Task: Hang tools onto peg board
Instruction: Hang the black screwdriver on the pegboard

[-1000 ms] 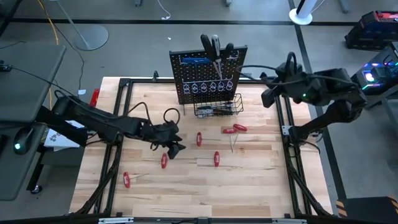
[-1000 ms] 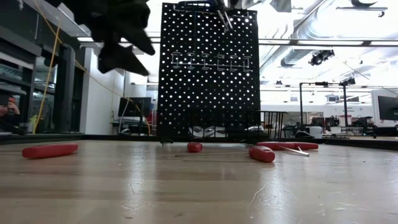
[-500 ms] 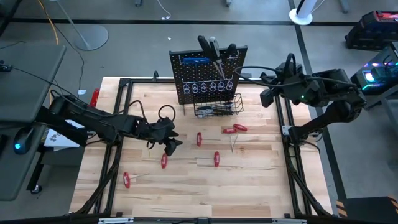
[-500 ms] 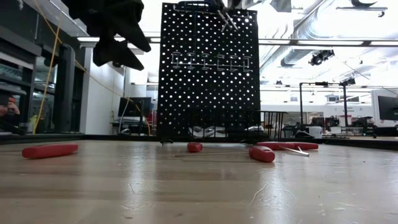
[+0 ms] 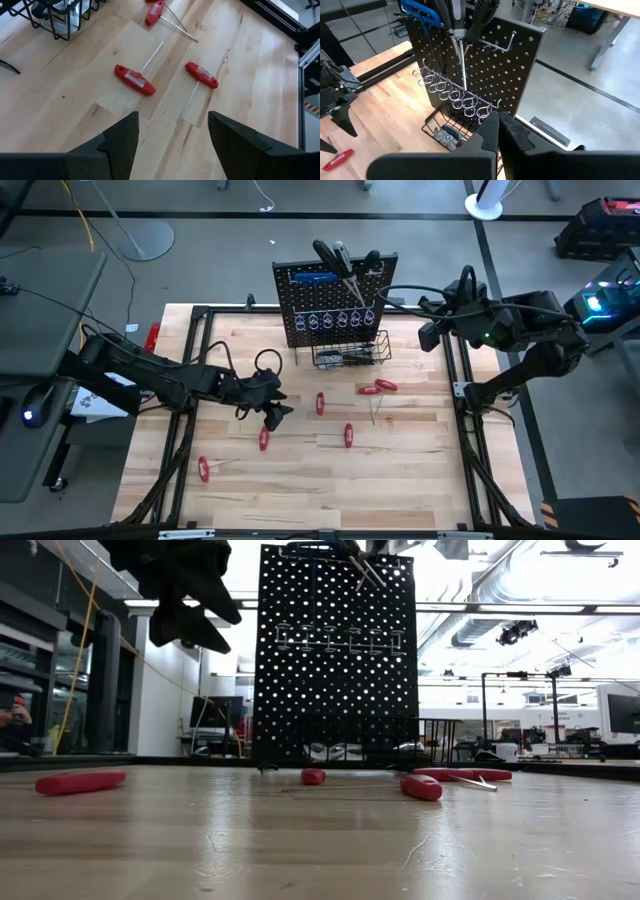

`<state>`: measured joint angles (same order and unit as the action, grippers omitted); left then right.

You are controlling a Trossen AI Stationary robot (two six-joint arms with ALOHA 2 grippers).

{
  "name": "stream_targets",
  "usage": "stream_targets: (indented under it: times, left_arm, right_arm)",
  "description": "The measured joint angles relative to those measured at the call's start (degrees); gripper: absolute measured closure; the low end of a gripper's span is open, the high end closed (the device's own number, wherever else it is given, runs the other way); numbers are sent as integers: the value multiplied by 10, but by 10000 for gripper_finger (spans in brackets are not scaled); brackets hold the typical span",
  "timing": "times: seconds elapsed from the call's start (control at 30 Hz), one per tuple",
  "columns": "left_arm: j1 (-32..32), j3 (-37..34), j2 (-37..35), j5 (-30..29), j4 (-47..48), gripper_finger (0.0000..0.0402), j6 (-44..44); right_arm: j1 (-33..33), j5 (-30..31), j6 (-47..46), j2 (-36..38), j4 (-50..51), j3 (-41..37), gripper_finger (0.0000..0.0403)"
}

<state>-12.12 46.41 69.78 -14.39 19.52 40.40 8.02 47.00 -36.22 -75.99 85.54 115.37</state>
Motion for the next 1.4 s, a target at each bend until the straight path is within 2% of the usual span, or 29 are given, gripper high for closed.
stream_targets:
  times: [0.3,0.53,0.73,0.83,0.9,1.0,1.13,1.3,1.4]
  left_arm:
    - [-4,0,0,8,4,172,-1]
    - [-4,0,-21,68,4,172,-43]
    - [7,0,-63,60,-8,172,-41]
    - [22,-1,-92,46,-50,172,-32]
    - [32,-1,-113,26,-85,172,-36]
    - [45,-1,-141,-19,-132,172,-60]
    - [62,0,-168,-62,-177,172,-107]
    - [88,0,-176,-77,-192,172,-146]
    - [96,0,-176,-77,-194,172,-141]
  right_arm:
    - [-3,1,0,0,0,0,403]
    - [-3,1,0,0,-3,0,403]
    - [-3,16,-31,0,-19,0,403]
    - [-10,48,-62,-2,-54,0,401]
    - [-21,51,-50,-5,-91,0,394]
    - [-40,47,-15,-13,-145,0,372]
    - [-97,17,5,-33,-230,0,315]
    - [-203,-80,0,-80,-319,0,223]
    - [-238,-152,5,-105,-369,0,180]
